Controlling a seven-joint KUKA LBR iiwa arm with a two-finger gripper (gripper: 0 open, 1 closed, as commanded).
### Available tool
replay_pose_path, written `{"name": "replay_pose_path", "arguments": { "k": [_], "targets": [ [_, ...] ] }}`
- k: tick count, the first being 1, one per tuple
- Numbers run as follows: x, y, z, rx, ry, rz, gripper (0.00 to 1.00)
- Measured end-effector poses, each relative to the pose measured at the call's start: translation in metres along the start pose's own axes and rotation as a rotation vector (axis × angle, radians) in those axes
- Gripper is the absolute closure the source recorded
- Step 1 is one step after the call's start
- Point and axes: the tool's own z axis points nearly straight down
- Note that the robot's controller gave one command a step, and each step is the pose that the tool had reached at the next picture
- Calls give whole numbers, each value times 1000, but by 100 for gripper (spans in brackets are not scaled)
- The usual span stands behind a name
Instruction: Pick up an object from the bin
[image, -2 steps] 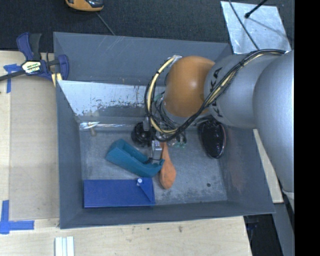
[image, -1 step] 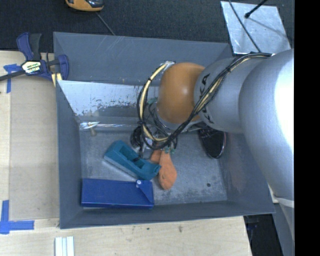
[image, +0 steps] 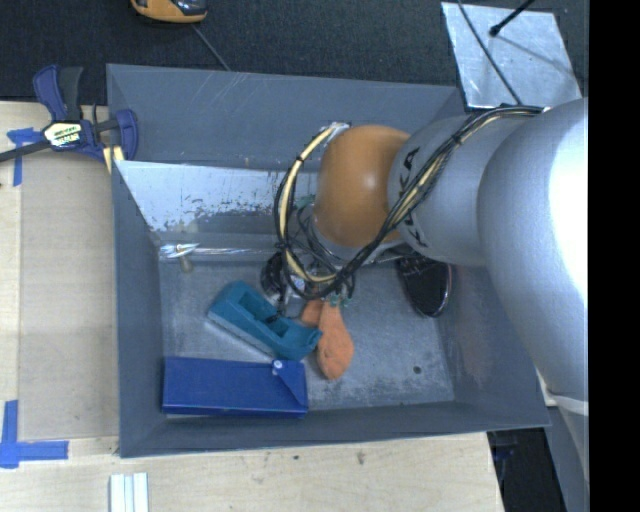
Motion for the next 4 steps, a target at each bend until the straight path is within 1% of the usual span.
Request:
{"name": "replay_pose_path", "arguments": {
  "k": [1,2,3,4],
  "targets": [
    [-11,-5,-42,3,23,3,100],
    [2,1,-96,3,19,-11,100],
    [3,-8,-107,1,14,-43,100],
    [7,-9,-149,4,26,-50,100]
  ]
}}
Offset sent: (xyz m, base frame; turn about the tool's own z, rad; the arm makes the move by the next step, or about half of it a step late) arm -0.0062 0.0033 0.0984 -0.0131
